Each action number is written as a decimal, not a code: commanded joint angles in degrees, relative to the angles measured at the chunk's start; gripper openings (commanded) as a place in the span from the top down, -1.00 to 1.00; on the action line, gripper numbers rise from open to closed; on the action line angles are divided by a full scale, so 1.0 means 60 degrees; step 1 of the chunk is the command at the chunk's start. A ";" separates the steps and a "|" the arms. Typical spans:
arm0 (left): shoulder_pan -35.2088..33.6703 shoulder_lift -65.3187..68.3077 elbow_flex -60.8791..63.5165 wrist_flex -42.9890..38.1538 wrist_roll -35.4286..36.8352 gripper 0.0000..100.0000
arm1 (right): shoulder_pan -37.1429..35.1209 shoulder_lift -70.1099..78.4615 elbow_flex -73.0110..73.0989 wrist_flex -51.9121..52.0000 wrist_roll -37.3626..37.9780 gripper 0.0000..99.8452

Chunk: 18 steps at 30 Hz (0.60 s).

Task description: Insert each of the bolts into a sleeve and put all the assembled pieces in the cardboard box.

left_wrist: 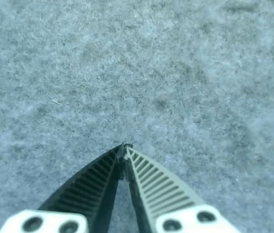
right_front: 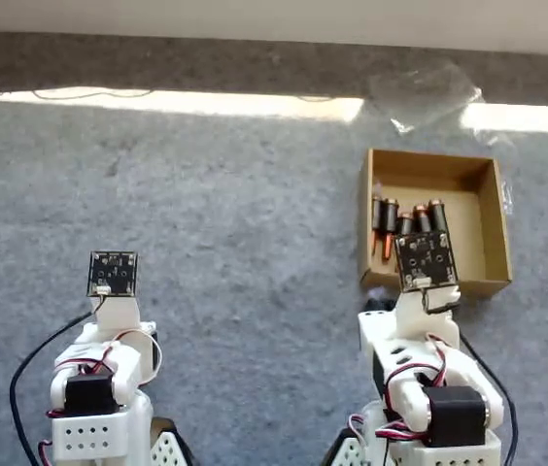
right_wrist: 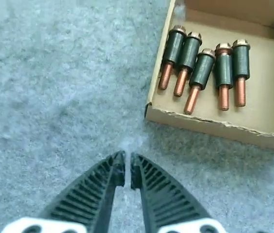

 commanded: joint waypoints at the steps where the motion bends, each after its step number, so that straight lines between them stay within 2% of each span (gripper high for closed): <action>1: -0.0066 -0.0095 0.0212 0.0103 0.0000 0.99 | -0.0022 -0.0022 0.0725 -0.0930 -0.0088 0.99; 8: -0.0081 -0.0095 0.0212 0.0103 -0.0015 0.99 | 0.1033 -0.0022 0.2073 -0.2879 -0.0630 0.99; 18: -0.0081 -0.0095 0.0212 0.0103 -0.0015 0.99 | 0.1062 -0.0037 0.2059 -0.2908 -0.0703 0.99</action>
